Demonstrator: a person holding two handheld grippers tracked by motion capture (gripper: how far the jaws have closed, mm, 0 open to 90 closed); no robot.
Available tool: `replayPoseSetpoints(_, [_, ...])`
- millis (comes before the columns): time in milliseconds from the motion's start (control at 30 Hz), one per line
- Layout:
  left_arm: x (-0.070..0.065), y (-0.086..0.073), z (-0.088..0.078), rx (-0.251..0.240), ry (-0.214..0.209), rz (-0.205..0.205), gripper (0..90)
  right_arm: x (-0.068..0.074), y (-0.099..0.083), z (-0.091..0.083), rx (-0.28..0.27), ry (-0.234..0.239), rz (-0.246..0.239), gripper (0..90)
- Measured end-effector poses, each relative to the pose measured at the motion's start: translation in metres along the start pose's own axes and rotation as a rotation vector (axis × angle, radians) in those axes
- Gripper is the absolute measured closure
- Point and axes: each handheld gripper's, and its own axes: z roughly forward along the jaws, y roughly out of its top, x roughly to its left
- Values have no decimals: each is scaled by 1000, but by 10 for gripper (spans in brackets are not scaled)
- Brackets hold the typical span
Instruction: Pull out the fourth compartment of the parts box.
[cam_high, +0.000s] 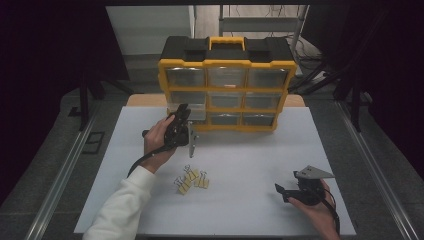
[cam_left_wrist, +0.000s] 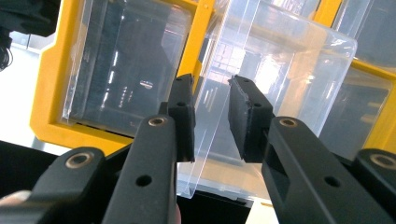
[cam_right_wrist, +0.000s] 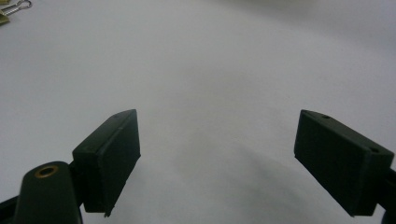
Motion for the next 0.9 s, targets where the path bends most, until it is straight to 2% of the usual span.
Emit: replayPoseSetpoints(900, [-1,1,-11,-5,-7,-4,715,0,0,0,-1,-2,-4,150])
